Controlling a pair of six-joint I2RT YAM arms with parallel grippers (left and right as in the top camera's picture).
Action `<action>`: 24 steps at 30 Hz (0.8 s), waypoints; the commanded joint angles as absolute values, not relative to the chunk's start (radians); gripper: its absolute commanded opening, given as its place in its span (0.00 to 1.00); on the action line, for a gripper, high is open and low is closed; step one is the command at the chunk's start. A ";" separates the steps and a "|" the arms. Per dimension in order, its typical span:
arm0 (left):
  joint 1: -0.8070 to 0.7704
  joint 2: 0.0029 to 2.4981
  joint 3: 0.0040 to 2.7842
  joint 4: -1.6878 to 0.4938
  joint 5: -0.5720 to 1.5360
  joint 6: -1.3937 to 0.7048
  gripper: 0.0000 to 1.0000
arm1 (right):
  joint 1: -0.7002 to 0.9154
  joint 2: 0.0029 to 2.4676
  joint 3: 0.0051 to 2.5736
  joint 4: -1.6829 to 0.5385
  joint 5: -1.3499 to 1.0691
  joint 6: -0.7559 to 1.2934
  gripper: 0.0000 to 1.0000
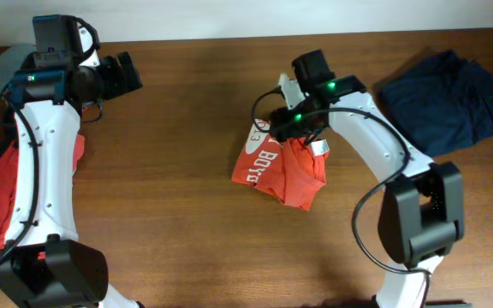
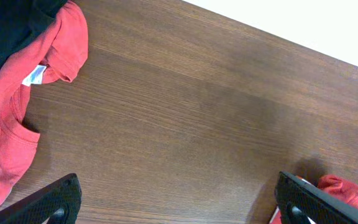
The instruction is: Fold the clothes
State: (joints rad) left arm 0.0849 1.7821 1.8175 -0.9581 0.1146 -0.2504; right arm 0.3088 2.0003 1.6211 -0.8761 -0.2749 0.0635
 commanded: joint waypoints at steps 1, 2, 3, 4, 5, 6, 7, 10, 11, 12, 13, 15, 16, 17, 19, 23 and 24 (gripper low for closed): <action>0.088 1.780 1.821 -0.959 0.103 -0.230 0.99 | 0.313 2.035 1.628 -0.868 -0.288 0.060 0.42; 0.088 1.780 1.821 -0.959 0.103 -0.230 0.99 | 0.311 2.035 1.628 -0.861 -0.282 0.068 0.30; 0.088 1.780 1.821 -0.959 0.103 -0.230 0.99 | 0.307 2.034 1.628 -0.852 -0.276 0.084 0.24; 0.088 1.780 1.821 -0.959 0.103 -0.230 0.99 | 0.302 2.030 1.631 -0.845 -0.278 0.087 0.22; 0.088 1.780 1.821 -0.959 0.103 -0.230 0.99 | 0.292 2.027 1.636 -0.840 -0.277 0.098 0.20; 0.088 1.780 1.821 -0.959 0.103 -0.230 0.99 | 0.284 2.025 1.644 -0.839 -0.277 0.110 0.19; 0.088 1.780 1.821 -0.959 0.103 -0.230 0.99 | 0.273 2.024 1.652 -0.841 -0.278 0.113 0.16; 0.088 1.780 1.821 -0.959 0.103 -0.230 0.99 | 0.233 2.018 1.678 -0.863 -0.278 0.123 0.07; 0.088 1.780 1.821 -0.959 0.103 -0.230 0.99 | 0.221 2.014 1.682 -0.870 -0.278 0.134 0.05; 0.088 1.780 1.821 -0.959 0.103 -0.230 0.99 | 0.206 2.012 1.686 -0.879 -0.278 0.149 0.04; 0.088 1.780 1.821 -0.959 0.103 -0.230 0.99 | 0.189 2.007 1.688 -0.890 -0.278 0.173 0.04; 0.088 1.780 1.821 -0.959 0.103 -0.230 0.99 | 0.152 2.000 1.688 -0.919 -0.291 0.227 0.04; 0.088 1.780 1.821 -0.958 0.103 -0.230 0.99 | 0.129 2.000 1.688 -0.939 -0.318 0.237 0.04; 0.088 1.780 1.821 -0.958 0.103 -0.230 0.99 | 0.111 2.000 1.688 -0.960 -0.337 0.247 0.04; 0.088 1.780 1.821 -0.958 0.103 -0.230 0.99 | 0.079 2.000 1.687 -1.007 -0.344 0.272 0.04; 0.088 1.780 1.821 -0.958 0.103 -0.230 0.99 | 0.035 2.002 1.687 -1.102 -0.318 0.298 0.04; 0.088 1.780 1.821 -0.959 0.103 -0.230 0.99 | 0.029 2.002 1.687 -1.124 -0.303 0.298 0.04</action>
